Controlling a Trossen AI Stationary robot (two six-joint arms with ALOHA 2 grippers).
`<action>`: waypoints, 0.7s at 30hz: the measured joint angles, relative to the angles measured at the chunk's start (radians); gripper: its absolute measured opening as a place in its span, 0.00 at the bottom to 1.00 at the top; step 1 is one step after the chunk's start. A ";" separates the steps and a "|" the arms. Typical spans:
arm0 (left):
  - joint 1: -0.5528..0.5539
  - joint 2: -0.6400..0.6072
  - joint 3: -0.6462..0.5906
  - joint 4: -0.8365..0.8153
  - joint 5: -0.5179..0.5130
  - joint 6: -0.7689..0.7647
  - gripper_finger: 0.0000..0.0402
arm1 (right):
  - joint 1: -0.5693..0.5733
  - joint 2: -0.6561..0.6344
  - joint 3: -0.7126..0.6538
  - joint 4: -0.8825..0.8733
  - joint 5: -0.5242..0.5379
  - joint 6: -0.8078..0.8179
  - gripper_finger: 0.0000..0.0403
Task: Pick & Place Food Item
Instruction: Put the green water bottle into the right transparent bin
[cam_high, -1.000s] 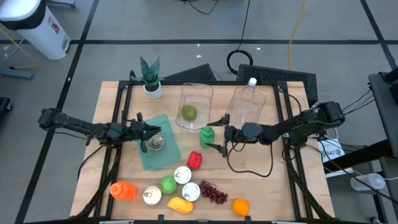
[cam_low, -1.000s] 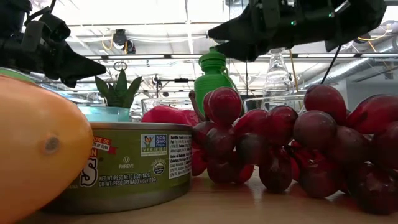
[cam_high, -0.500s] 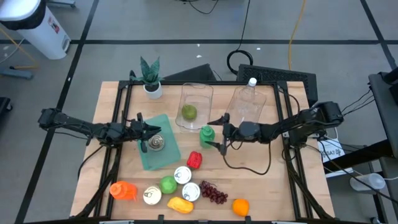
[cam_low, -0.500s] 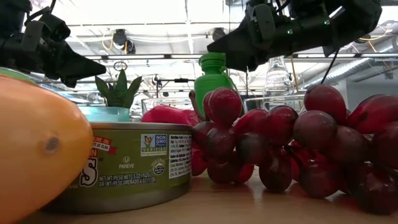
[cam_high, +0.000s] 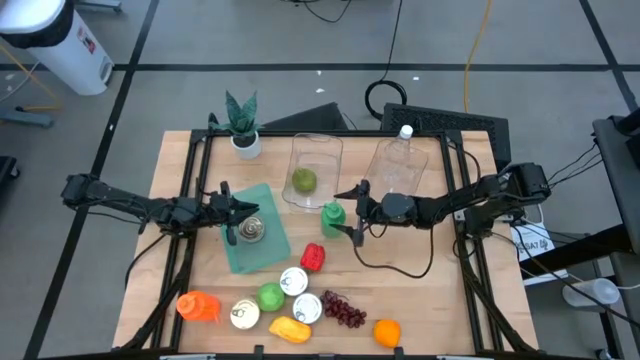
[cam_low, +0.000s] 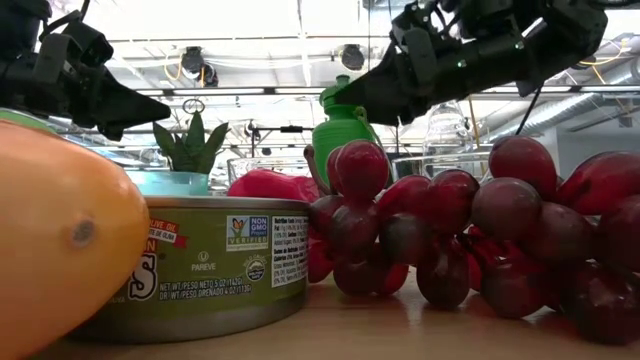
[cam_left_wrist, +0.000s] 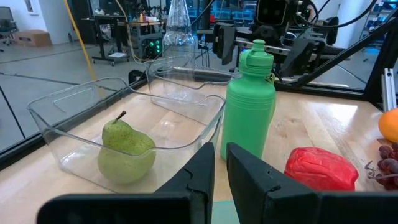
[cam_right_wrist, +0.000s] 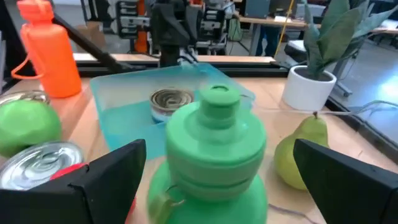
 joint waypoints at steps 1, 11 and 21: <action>0.000 0.000 0.000 0.000 0.000 0.000 0.12 | -0.004 0.003 0.000 0.002 0.000 0.000 0.98; 0.000 0.000 0.000 0.000 -0.001 0.000 0.12 | -0.010 0.002 0.000 0.009 -0.003 -0.015 0.98; 0.000 0.000 0.000 0.000 -0.001 -0.001 0.12 | -0.010 0.002 0.000 0.025 -0.033 -0.015 0.98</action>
